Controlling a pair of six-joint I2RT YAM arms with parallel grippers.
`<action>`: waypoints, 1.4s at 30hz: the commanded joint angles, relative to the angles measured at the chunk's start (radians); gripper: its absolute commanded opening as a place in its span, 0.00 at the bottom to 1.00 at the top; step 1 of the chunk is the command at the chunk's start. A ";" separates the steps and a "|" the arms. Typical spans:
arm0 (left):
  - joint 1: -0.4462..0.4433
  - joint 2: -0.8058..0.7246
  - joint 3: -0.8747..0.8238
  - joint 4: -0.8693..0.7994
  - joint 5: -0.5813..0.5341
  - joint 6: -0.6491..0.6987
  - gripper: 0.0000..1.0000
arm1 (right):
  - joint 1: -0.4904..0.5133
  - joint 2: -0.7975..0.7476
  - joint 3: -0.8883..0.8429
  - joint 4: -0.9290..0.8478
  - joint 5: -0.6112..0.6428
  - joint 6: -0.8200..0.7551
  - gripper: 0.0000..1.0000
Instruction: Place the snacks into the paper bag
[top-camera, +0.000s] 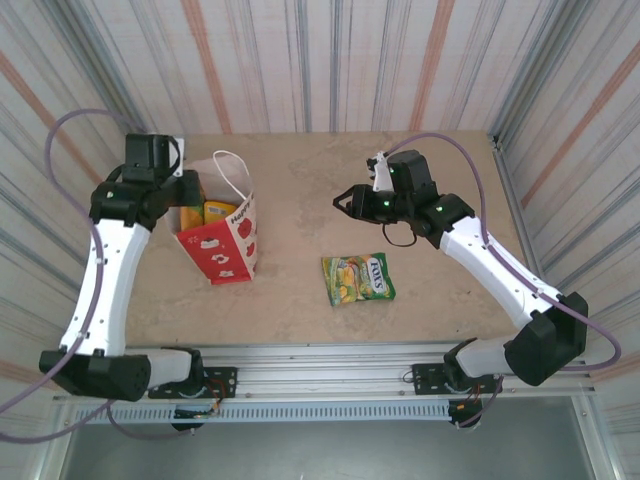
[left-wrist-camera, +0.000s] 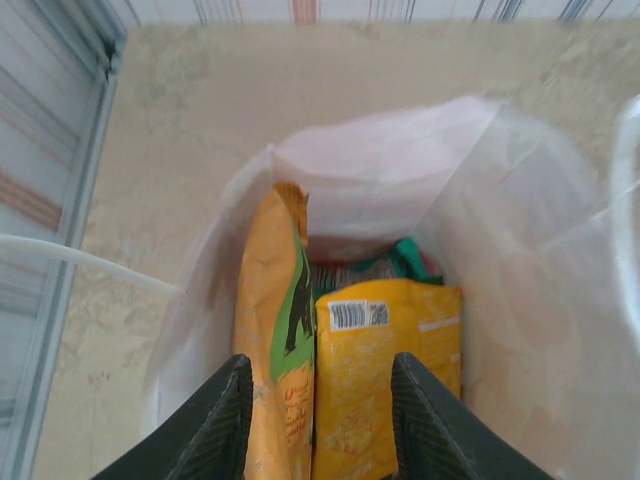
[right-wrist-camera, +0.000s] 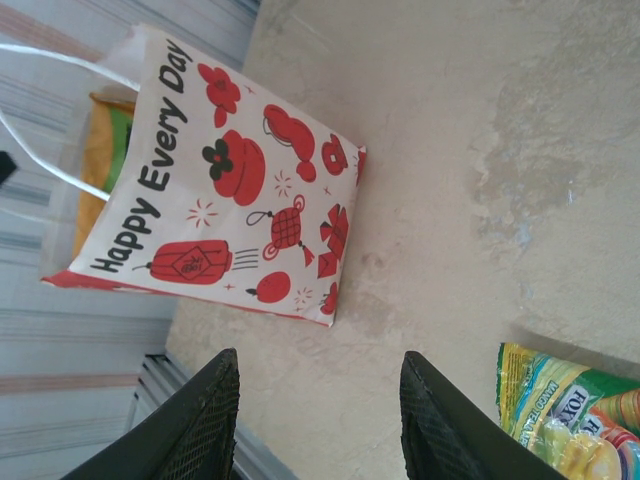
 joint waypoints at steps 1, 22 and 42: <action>0.008 0.045 0.012 -0.090 -0.021 -0.042 0.42 | 0.006 -0.002 -0.012 -0.002 -0.019 0.015 0.45; 0.009 0.106 0.001 -0.094 -0.141 0.001 0.42 | 0.007 0.005 -0.019 -0.003 -0.024 0.009 0.45; 0.009 0.148 -0.041 -0.020 0.037 -0.053 0.09 | 0.004 -0.028 -0.037 -0.017 -0.014 0.006 0.44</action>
